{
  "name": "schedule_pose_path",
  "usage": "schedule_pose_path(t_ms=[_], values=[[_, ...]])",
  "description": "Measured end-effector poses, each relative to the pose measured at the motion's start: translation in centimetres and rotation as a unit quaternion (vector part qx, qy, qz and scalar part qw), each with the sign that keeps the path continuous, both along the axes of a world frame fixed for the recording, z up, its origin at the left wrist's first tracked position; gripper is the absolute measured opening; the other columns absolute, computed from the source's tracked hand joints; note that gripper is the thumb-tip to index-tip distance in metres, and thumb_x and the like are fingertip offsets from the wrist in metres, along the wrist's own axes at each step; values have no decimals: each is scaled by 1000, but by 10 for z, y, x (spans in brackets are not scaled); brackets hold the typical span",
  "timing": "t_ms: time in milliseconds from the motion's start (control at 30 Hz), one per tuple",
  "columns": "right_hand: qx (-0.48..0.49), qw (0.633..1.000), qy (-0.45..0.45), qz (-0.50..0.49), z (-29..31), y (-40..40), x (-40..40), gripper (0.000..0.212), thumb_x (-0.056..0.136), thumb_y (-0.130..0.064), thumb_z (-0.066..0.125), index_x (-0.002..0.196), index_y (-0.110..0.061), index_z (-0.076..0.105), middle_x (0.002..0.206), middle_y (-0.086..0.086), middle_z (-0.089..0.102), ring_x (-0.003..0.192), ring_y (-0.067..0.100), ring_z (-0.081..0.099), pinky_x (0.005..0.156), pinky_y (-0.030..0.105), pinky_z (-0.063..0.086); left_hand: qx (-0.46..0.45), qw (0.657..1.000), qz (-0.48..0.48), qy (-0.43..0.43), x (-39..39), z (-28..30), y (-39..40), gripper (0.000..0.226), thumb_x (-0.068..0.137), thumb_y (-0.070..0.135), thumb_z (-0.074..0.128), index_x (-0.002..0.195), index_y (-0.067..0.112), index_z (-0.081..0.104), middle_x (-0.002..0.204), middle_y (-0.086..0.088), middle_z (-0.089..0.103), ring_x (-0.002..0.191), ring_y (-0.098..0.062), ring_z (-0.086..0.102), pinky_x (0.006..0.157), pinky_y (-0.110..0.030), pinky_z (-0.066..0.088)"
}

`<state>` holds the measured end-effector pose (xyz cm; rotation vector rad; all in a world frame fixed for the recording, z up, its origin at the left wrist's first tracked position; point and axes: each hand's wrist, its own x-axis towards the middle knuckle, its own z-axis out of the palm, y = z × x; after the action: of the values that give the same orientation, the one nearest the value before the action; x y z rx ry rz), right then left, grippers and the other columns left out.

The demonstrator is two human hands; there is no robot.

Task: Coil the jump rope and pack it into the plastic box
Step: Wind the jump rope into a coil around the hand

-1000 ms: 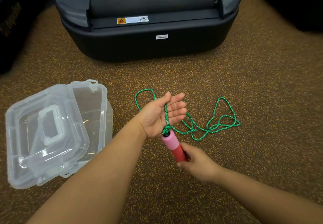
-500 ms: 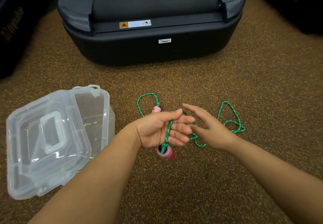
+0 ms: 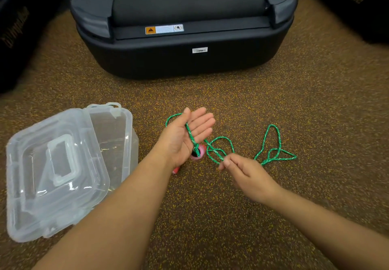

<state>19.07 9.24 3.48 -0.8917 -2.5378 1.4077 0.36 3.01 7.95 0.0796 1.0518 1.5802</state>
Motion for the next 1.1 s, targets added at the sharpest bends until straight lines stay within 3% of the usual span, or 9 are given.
schedule_pose_path(t_ms=[167, 300, 433, 500, 567, 700, 900, 1000, 1100], values=[[122, 989, 8, 86, 24, -13, -4, 27, 94, -47, 33, 94, -33, 57, 73, -27, 52, 78, -5, 51, 73, 29, 45, -17, 1000, 17, 6, 3, 3, 3, 50, 103, 37, 27, 129, 1, 52, 124, -16, 63, 107, -22, 65, 90, -32, 53], [189, 973, 18, 130, 46, -15, -13, 42, 93, -55, 26, 89, -26, 57, 79, -13, 57, 80, 11, 57, 71, 40, 49, -39, 999, -30, 15, 4, 5, 5, 69, 100, 51, 16, 129, 0, 52, 128, -22, 60, 109, -26, 64, 92, -35, 50], [188, 971, 61, 137, 76, -6, -24, 36, 90, -51, 37, 83, -25, 60, 75, -10, 63, 73, 13, 60, 66, 40, 50, -59, 991, -120, 21, 8, 10, 1, 95, 89, 72, 11, 121, -3, 59, 113, -24, 67, 101, -30, 67, 88, -38, 53], [187, 971, 78, 130, 93, 2, -28, 28, 88, -45, 41, 80, -24, 60, 73, -11, 64, 70, 11, 59, 64, 36, 49, -52, 980, -190, 25, 11, 15, -3, 104, 82, 79, 7, 106, -5, 65, 89, -22, 71, 81, -29, 69, 75, -36, 53], [188, 971, 84, 120, 108, 13, -30, 23, 84, -40, 41, 79, -25, 57, 71, -13, 61, 68, 9, 56, 63, 35, 47, -35, 964, -261, 35, 14, 20, -8, 108, 78, 83, 2, 92, -5, 65, 76, -18, 69, 71, -27, 66, 77, -36, 52], [177, 974, 99, 102, 117, 39, -27, 17, 87, -40, 45, 80, -29, 56, 71, -11, 61, 69, 7, 56, 64, 35, 46, -1, 925, -377, 37, 12, 26, -14, 121, 72, 86, 0, 111, -9, 64, 100, -26, 68, 87, -34, 68, 87, -41, 49], [100, 987, 124, -5, 82, 53, -29, 15, 90, -36, 49, 78, -31, 56, 68, -9, 58, 65, 1, 49, 64, 26, 42, 42, 899, -432, 61, 10, 37, -3, 85, 83, 69, 21, 103, 5, 72, 83, -12, 76, 59, -20, 70, 59, -27, 51], [-15, 987, 146, -64, 55, 54, -33, 21, 95, -30, 50, 77, -25, 61, 65, -14, 59, 63, -4, 49, 61, 19, 40, 54, 933, -347, 80, 15, 42, 9, 52, 86, 45, 39, 102, 5, 69, 68, -6, 74, 41, -12, 61, 44, -19, 46], [-59, 984, 133, -102, 30, 48, -37, 23, 96, -26, 47, 82, -22, 66, 61, -15, 60, 54, -6, 49, 54, 12, 37, 60, 963, -248, 88, 18, 41, 18, 34, 93, 30, 42, 105, 9, 66, 62, 1, 72, 38, -6, 54, 42, -15, 38]])
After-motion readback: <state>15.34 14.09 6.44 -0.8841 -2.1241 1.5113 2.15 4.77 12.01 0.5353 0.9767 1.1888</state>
